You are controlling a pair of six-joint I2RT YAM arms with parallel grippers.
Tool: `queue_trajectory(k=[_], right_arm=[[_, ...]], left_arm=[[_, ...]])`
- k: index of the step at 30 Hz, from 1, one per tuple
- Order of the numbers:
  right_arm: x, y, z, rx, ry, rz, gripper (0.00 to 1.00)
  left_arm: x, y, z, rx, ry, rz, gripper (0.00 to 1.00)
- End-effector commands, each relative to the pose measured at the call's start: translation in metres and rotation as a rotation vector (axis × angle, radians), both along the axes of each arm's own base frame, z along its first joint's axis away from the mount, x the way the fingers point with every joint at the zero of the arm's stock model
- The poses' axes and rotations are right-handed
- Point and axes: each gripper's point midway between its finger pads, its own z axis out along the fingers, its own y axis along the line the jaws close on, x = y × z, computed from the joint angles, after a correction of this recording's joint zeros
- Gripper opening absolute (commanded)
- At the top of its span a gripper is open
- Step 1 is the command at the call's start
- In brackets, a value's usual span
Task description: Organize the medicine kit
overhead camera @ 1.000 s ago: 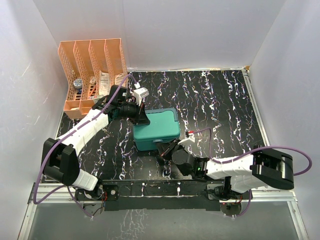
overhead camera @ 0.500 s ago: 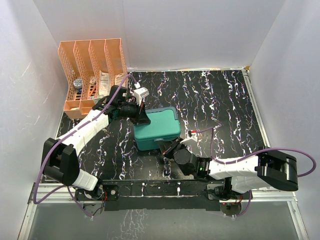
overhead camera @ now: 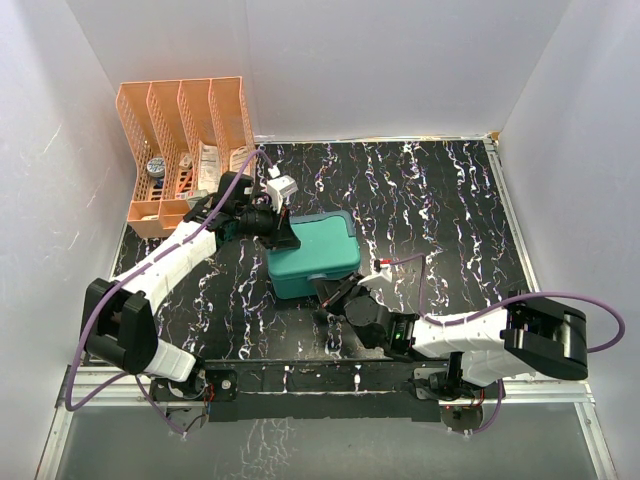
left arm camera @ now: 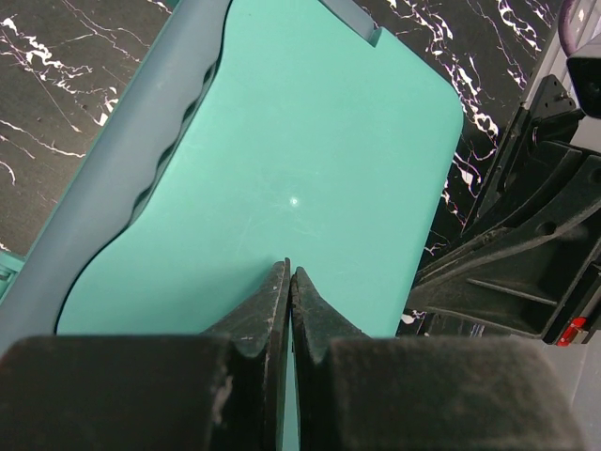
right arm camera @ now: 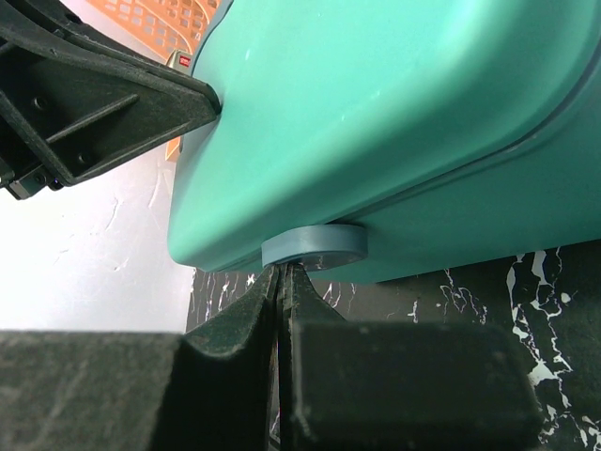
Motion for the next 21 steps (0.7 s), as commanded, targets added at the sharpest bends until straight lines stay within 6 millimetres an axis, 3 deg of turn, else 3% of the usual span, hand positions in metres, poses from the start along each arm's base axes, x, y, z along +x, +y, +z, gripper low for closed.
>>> queue_trajectory(k=[1, 6, 11, 14, 17, 21], right_arm=[[0.019, -0.006, 0.014, 0.018, -0.024, -0.089, 0.00], [0.018, -0.007, 0.017, 0.026, -0.028, -0.085, 0.00], [0.015, -0.004, 0.033, 0.060, -0.062, -0.047, 0.00], [0.009, 0.000, 0.050, 0.080, -0.087, -0.003, 0.00], [0.005, -0.001, 0.067, 0.079, -0.111, 0.020, 0.00], [0.004, -0.009, 0.093, 0.030, -0.141, 0.019, 0.00]], left_arm=[[-0.035, 0.028, -0.054, 0.174, 0.186, 0.024, 0.00], [-0.034, 0.028, -0.053, 0.172, 0.179, 0.027, 0.00], [-0.022, 0.028, -0.040, 0.174, 0.130, 0.051, 0.00], [-0.008, 0.027, -0.015, 0.158, 0.058, 0.084, 0.09], [0.010, 0.028, 0.022, 0.131, -0.041, 0.134, 0.20], [0.030, 0.039, 0.066, 0.115, -0.150, 0.231, 0.24]])
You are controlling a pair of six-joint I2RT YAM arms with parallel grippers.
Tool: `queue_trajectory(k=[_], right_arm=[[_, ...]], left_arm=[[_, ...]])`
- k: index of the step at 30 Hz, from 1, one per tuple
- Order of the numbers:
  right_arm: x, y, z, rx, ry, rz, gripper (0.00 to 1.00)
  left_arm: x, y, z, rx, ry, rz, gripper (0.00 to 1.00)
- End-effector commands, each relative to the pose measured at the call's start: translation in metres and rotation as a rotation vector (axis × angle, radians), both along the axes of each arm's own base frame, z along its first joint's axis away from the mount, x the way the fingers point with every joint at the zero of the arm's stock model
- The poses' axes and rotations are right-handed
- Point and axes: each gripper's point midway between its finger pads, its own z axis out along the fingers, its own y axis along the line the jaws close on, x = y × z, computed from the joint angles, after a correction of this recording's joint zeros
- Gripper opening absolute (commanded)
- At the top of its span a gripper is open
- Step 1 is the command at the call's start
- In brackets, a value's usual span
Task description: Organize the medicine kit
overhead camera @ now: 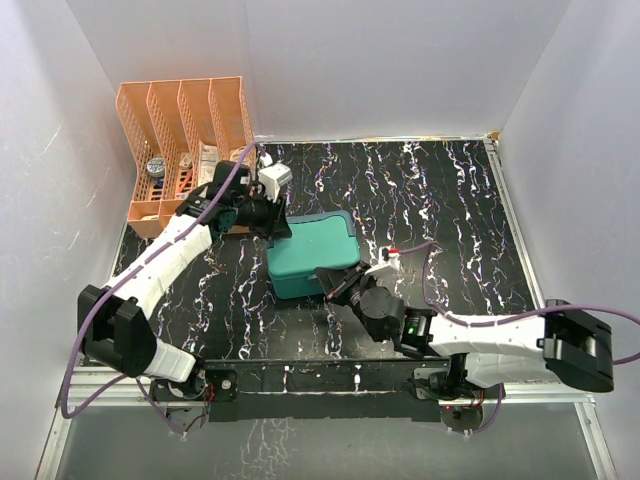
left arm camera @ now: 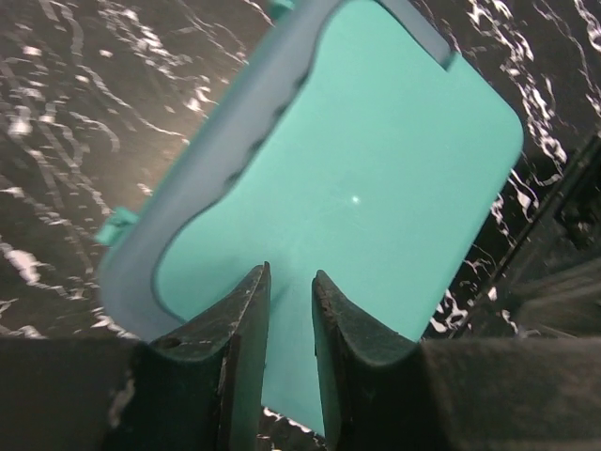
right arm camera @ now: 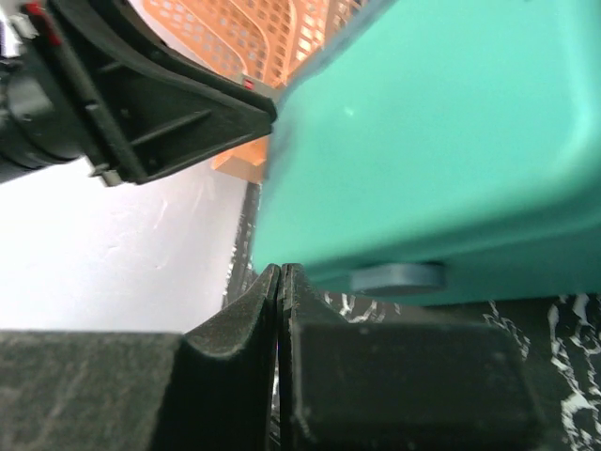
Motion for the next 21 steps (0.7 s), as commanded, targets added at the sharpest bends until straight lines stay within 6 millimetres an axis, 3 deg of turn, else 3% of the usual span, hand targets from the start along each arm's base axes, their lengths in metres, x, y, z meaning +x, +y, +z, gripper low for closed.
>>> queue_trajectory(k=[1, 4, 7, 11, 14, 21], right_arm=[[0.006, -0.008, 0.062, 0.007, -0.085, -0.031, 0.00], [0.013, -0.033, 0.080, -0.078, -0.117, -0.121, 0.00], [0.026, -0.065, 0.088, -0.218, -0.119, -0.210, 0.00], [0.049, -0.109, 0.091, -0.357, -0.089, -0.306, 0.00], [0.064, -0.137, 0.083, -0.448, -0.064, -0.358, 0.00], [0.092, -0.168, 0.044, -0.615, 0.024, -0.395, 0.00]], left_arm=[[0.019, 0.026, 0.059, 0.022, -0.150, 0.147, 0.25], [0.031, 0.046, 0.081, 0.033, -0.224, 0.238, 0.28], [0.040, 0.076, 0.079, 0.086, -0.266, 0.338, 0.32], [0.045, 0.119, 0.041, 0.150, -0.198, 0.464, 0.35], [0.049, 0.141, 0.014, 0.169, -0.123, 0.529, 0.35], [0.050, 0.139, -0.042, 0.172, 0.041, 0.532, 0.32]])
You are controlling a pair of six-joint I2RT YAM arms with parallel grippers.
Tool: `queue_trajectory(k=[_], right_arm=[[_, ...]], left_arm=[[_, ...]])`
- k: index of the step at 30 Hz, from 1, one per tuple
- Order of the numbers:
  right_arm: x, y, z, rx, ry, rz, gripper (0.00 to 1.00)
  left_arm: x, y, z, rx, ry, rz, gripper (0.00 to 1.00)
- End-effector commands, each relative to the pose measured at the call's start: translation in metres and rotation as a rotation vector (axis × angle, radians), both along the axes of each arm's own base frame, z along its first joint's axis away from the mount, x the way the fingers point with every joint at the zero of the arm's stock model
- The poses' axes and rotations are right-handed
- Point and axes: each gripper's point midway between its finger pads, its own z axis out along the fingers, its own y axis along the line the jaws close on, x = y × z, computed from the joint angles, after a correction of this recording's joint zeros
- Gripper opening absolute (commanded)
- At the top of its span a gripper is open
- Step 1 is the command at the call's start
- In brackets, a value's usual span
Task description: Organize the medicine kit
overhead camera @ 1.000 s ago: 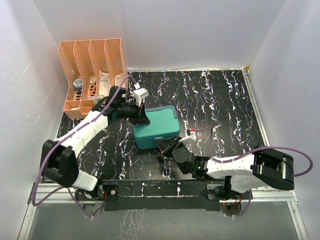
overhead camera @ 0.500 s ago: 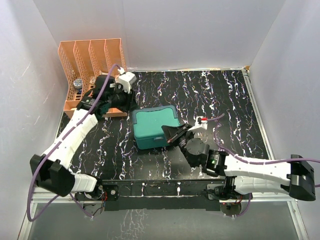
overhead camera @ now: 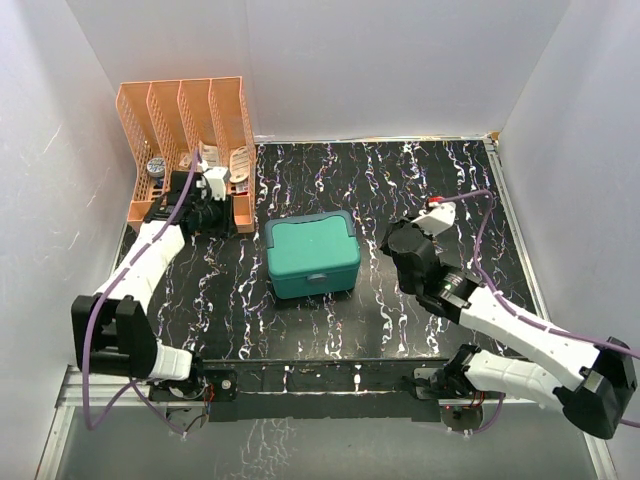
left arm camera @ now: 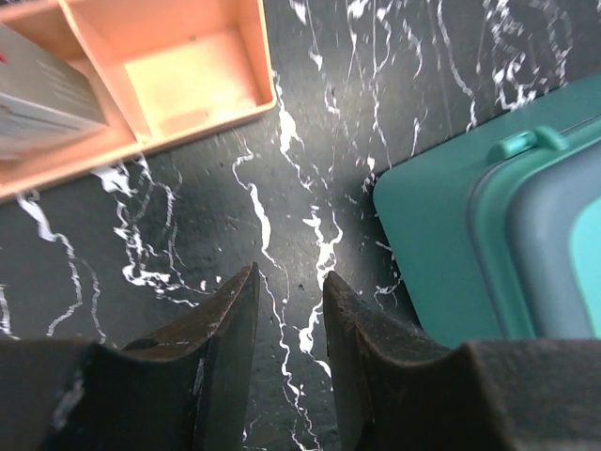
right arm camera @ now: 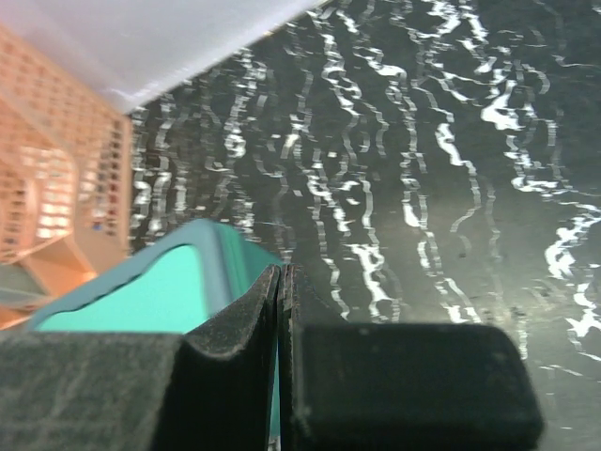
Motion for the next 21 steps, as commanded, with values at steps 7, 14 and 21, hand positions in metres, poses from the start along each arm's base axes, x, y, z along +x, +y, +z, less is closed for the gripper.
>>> queue_trajectory(k=[7, 14, 21], right_arm=[[0.027, -0.019, -0.061, -0.107, 0.144, 0.020, 0.00], [0.029, -0.019, -0.077, -0.102, 0.177, 0.035, 0.00], [0.026, -0.026, -0.073, -0.101, 0.168, 0.018, 0.00]], left_arm=[[0.015, -0.026, -0.027, -0.120, 0.120, -0.033, 0.29], [0.017, -0.063, -0.016, -0.195, 0.151, -0.135, 0.28], [-0.001, -0.103, -0.008, -0.219, 0.204, -0.246, 0.27]])
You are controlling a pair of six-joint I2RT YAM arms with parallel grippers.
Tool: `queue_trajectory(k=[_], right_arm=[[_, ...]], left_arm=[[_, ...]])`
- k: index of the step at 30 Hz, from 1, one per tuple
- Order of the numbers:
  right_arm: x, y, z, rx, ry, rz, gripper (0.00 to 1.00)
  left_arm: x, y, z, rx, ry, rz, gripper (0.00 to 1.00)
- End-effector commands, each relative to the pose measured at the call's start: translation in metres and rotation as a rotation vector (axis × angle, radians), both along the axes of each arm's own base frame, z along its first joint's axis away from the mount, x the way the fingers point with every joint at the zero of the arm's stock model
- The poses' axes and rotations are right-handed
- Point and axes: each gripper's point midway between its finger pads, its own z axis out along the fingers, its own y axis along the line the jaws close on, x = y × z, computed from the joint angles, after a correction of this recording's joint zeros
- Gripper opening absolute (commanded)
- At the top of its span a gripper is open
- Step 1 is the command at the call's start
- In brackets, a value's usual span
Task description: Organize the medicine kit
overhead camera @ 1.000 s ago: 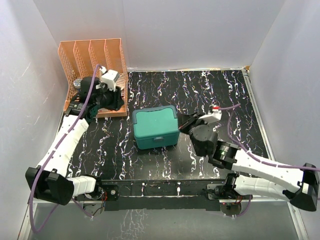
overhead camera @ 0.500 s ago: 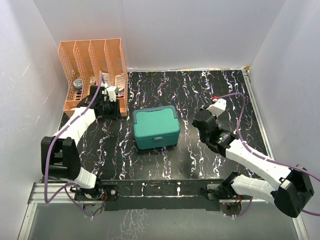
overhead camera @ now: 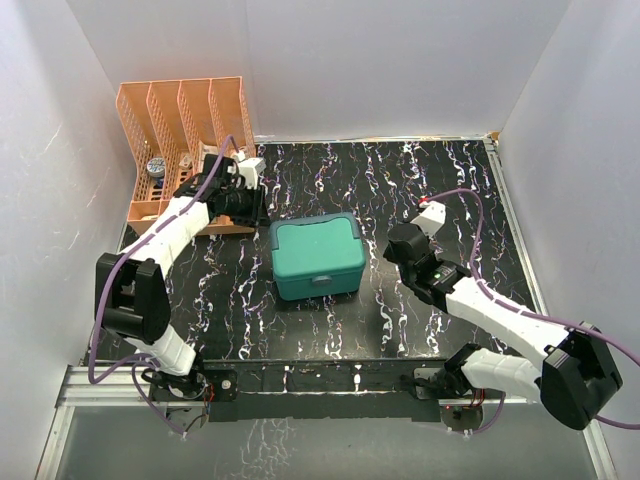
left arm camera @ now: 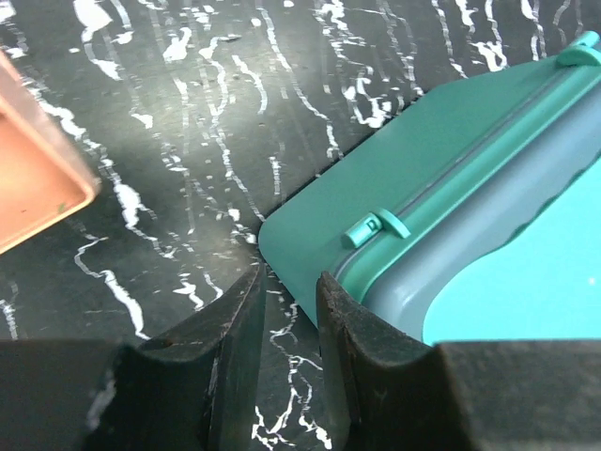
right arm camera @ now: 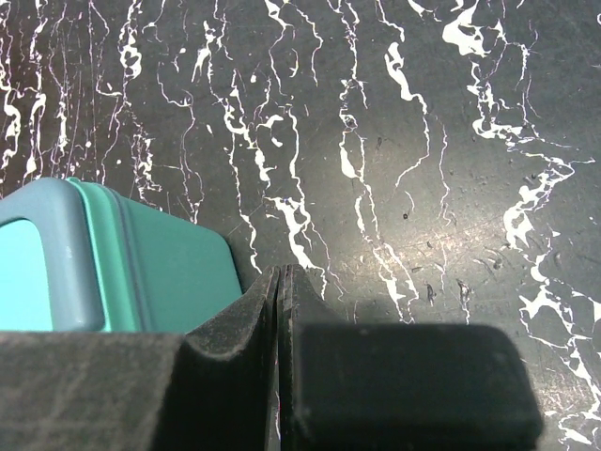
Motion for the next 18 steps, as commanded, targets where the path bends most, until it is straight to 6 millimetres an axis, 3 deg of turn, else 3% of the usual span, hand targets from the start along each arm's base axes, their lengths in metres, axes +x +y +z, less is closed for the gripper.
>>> queue_trajectory(k=[1, 13, 18], right_arm=[[0.006, -0.003, 0.022, 0.039, -0.076, -0.014, 0.00], [0.002, -0.004, 0.005, 0.027, -0.039, -0.002, 0.00], [0.000, -0.007, 0.000, 0.017, -0.034, -0.003, 0.00]], left_arm=[[-0.019, -0.024, 0.011, -0.056, 0.057, -0.068, 0.27], [-0.012, -0.011, 0.008, 0.024, 0.019, -0.039, 0.26], [-0.033, 0.000, 0.011, 0.060, 0.024, -0.055, 0.20]])
